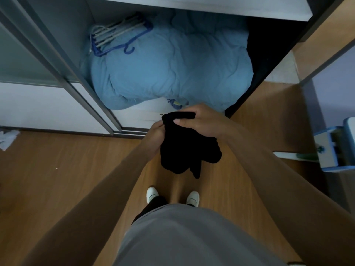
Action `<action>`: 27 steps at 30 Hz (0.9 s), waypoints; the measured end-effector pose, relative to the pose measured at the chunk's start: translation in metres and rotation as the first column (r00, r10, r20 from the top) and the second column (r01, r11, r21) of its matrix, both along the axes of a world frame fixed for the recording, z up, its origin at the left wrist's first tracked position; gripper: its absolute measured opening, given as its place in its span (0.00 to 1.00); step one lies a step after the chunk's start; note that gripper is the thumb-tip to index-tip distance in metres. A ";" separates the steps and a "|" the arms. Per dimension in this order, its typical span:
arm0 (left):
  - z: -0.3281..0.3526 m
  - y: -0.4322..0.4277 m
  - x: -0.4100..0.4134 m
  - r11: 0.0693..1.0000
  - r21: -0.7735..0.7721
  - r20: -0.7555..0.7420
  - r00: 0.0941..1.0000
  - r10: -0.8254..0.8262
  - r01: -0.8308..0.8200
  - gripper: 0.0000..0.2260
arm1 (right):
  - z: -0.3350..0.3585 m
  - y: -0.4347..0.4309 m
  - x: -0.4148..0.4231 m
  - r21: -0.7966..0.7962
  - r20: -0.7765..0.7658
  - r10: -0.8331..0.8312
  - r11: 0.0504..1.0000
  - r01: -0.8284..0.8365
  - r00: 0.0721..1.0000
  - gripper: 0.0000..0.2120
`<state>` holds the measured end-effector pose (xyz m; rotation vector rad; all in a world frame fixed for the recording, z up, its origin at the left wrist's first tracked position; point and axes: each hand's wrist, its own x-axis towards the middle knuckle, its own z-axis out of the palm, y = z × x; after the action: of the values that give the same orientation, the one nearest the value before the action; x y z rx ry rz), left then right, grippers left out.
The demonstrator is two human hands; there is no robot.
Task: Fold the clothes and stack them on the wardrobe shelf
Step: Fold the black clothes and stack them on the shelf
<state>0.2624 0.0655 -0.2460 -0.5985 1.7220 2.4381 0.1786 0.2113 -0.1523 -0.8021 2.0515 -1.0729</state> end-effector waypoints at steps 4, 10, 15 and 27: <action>0.000 0.000 0.000 0.973 0.209 0.002 0.995 -0.101 0.098 0.13 | 0.008 0.000 -0.001 -0.015 -0.119 0.003 1.000 -0.005 0.993 0.12; 0.012 -0.010 0.007 0.933 0.081 -0.066 0.936 -0.347 0.351 0.21 | 0.015 0.005 -0.015 -0.096 -0.104 -0.297 0.953 0.288 0.949 0.11; 0.019 -0.003 -0.004 0.905 -0.336 0.044 0.964 -0.262 0.261 0.15 | 0.008 0.006 -0.018 -0.210 0.181 -0.541 0.795 0.570 0.821 0.11; 0.033 -0.009 -0.018 0.926 -0.331 0.026 0.979 0.202 -0.182 0.15 | -0.059 0.035 0.027 0.021 0.344 -0.570 0.800 0.600 0.747 0.14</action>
<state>0.2449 0.0564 -0.2133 -0.9056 2.1560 2.2338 0.2057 0.2458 -0.2109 0.0358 2.0003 -1.5304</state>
